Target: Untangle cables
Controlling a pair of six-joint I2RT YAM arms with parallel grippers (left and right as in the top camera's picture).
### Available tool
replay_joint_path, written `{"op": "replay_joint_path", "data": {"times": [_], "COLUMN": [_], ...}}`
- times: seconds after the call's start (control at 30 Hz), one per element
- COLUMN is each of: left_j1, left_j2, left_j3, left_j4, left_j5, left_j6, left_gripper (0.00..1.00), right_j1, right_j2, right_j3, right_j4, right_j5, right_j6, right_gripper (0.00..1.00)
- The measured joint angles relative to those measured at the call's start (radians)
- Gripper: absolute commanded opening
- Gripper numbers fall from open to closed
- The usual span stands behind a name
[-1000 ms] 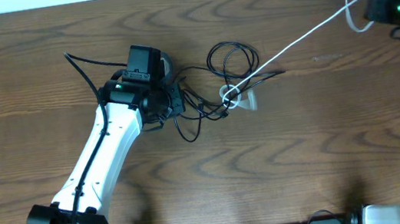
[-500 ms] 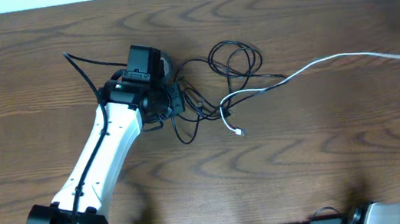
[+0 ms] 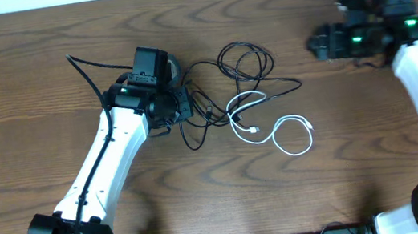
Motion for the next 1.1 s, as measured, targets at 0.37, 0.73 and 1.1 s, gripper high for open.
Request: {"op": "replay_joint_path", "data": {"times": [0.37,0.73,1.1], "left_j1": [0.000,0.000,0.000], "left_j2": [0.000,0.000,0.000], "left_j3": [0.000,0.000,0.000], "left_j4": [-0.001,-0.005,-0.004], "left_j5": [0.000,0.000,0.000], "left_j6": [0.000,0.000,0.000], "left_gripper": [0.08,0.07,0.07], "right_j1": [0.319,0.307,0.017], "right_j2": [0.279,0.401,-0.066], "right_j3": [-0.003,0.016,0.183], "right_j4": [-0.023,-0.070,-0.058], "right_j5": [0.031,0.018,0.024], "right_j6": [0.101,0.240,0.129], "right_gripper": [0.57,0.01,0.01]}}
